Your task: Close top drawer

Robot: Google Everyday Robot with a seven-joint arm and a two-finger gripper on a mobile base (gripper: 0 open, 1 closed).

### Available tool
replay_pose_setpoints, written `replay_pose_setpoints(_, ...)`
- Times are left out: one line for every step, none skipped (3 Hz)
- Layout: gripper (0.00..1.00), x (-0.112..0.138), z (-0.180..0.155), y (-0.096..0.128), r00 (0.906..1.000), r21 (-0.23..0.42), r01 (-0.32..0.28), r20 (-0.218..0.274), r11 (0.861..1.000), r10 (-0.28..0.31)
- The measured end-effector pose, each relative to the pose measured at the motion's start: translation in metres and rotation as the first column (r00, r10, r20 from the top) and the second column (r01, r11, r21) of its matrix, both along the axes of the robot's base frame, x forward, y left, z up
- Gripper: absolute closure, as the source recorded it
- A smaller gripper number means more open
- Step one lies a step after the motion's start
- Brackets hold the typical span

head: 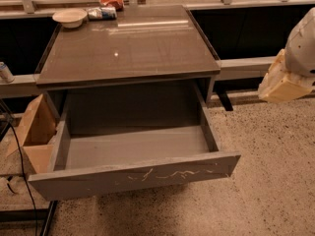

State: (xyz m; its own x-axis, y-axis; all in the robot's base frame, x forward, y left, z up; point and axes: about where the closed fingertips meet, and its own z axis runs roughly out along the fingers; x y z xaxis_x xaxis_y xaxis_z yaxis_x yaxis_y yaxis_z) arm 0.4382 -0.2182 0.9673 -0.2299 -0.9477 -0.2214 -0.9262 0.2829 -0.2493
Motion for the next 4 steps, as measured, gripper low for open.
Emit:
replay_pose_setpoints(1.0,-0.001,-0.021,-0.007,0.9996,0.026,0.029,0.003,0.999,-0.029)
replay_pose_setpoints(1.0,-0.004,-0.041,-0.014,0.9984,0.061,0.056,-0.006,0.997,-0.055)
replay_pose_setpoints(1.0,-0.014,-0.068,-0.019,0.9965,0.098,0.08,-0.034,0.992,-0.077)
replay_pose_setpoints(1.0,-0.034,-0.101,-0.014,0.9915,0.136,0.075,-0.115,0.988,-0.059)
